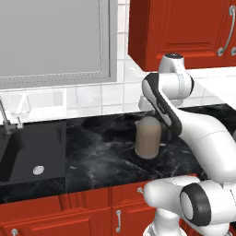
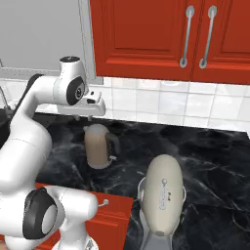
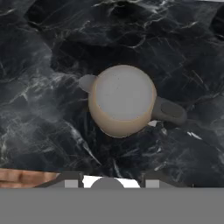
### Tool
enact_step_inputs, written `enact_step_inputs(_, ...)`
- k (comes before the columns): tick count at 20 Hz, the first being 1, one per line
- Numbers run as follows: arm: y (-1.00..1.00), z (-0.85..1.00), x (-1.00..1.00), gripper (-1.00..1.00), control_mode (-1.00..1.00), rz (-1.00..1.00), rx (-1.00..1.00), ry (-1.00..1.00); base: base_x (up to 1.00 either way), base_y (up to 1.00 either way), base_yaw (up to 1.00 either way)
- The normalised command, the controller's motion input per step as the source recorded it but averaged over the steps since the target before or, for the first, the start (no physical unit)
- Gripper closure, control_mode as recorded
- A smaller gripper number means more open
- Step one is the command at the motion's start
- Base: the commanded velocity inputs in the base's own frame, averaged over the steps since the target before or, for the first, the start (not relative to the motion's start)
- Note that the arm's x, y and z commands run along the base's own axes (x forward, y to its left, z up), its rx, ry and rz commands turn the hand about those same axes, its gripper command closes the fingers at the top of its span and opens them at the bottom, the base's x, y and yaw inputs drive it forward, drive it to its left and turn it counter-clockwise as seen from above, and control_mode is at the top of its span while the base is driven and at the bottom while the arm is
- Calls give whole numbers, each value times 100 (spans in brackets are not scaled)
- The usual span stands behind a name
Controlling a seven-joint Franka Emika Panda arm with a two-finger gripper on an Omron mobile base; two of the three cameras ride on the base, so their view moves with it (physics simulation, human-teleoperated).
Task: Navigate to the toaster oven.
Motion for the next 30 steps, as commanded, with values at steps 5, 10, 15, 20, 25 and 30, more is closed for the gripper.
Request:
enact_step_inputs(5, 0, 0, 0, -100, 100, 0, 0, 0, -30, 36, 10)
enact_step_inputs(10, 0, 0, 0, -100, 100, 0, 0, 0, -72, 95, 25)
enact_step_inputs(15, 0, 0, 0, -100, 100, 0, 0, 0, -76, 74, 44)
enact_step_inputs(20, 0, 0, 0, -100, 100, 0, 0, 0, -26, 87, 60)
enact_step_inputs(25, 0, 0, 0, -100, 100, 0, 0, 0, 14, 85, 64)
enact_step_inputs(30, 0, 0, 0, -100, 100, 0, 0, 0, 38, 67, 65)
